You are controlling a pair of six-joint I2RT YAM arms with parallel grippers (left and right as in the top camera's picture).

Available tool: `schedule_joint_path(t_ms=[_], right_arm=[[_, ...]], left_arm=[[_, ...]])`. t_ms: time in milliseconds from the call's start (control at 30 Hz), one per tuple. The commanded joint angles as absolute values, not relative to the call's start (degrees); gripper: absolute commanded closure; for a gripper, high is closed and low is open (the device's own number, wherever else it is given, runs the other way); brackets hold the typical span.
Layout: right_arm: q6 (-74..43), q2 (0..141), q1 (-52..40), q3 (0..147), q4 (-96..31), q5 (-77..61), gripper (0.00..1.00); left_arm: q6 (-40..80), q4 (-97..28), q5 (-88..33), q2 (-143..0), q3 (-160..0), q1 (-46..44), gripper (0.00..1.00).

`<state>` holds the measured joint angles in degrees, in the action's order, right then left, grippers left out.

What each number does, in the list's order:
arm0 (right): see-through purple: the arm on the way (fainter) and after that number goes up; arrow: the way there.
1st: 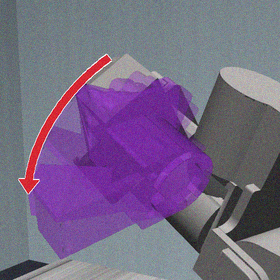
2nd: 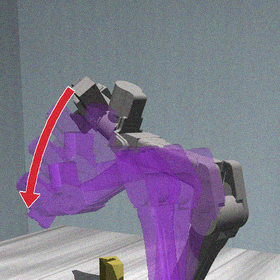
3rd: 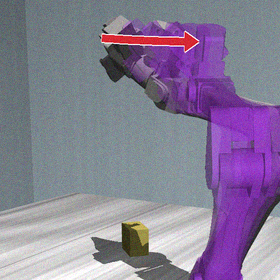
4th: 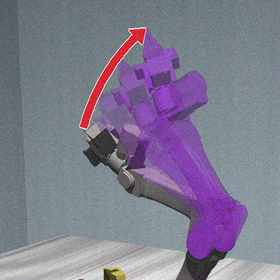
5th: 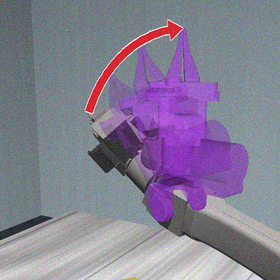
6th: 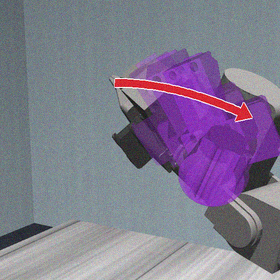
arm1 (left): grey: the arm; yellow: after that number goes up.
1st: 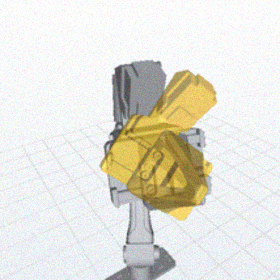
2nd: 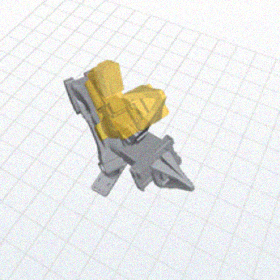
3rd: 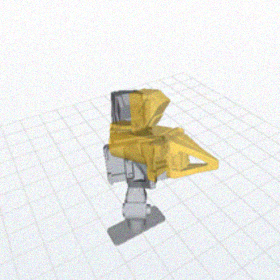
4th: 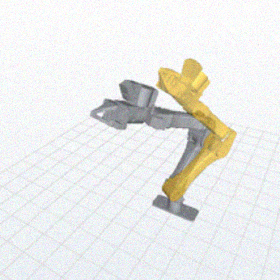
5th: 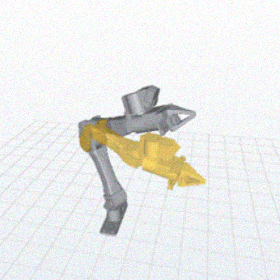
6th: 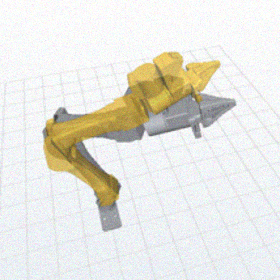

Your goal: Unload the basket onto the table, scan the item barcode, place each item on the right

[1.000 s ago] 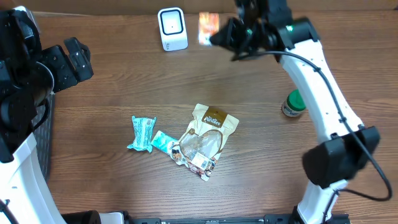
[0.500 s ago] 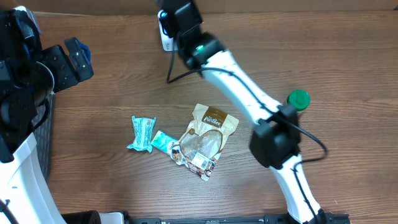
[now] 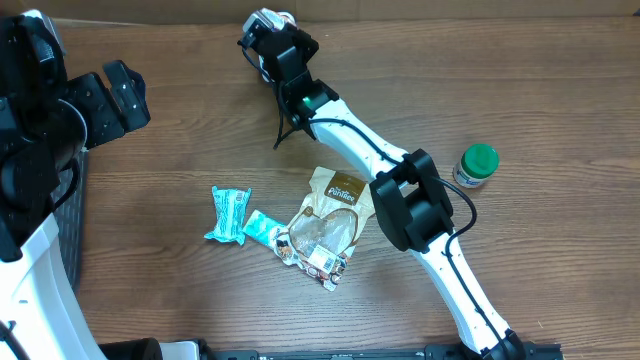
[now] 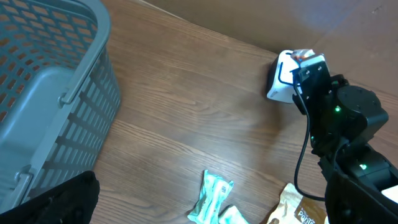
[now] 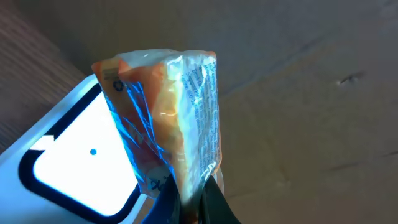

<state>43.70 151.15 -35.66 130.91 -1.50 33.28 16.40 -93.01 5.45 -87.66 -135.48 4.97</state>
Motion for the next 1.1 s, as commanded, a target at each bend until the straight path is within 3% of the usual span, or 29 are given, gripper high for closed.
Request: schedule_joint_path(t_ms=[0, 600, 900, 1067], right_arm=[[45.04, 150.71, -35.62, 131.55, -0.25, 32.32, 0.96], [43.31, 150.80, -35.14, 131.55, -0.45, 28.16, 0.96], [28.60, 148.33, -34.89, 131.55, -1.98, 25.08, 0.96], [19.55, 142.19, -33.61, 131.55, -12.25, 18.74, 0.96]], left_arm=[[16.93, -92.75, 5.98, -87.74, -135.90, 5.23, 0.00], [16.93, -92.77, 5.98, -87.74, -135.90, 5.23, 0.00], [16.93, -92.77, 5.98, -87.74, -135.90, 5.23, 0.01], [16.93, -92.77, 5.98, -87.74, -135.90, 5.23, 0.00]])
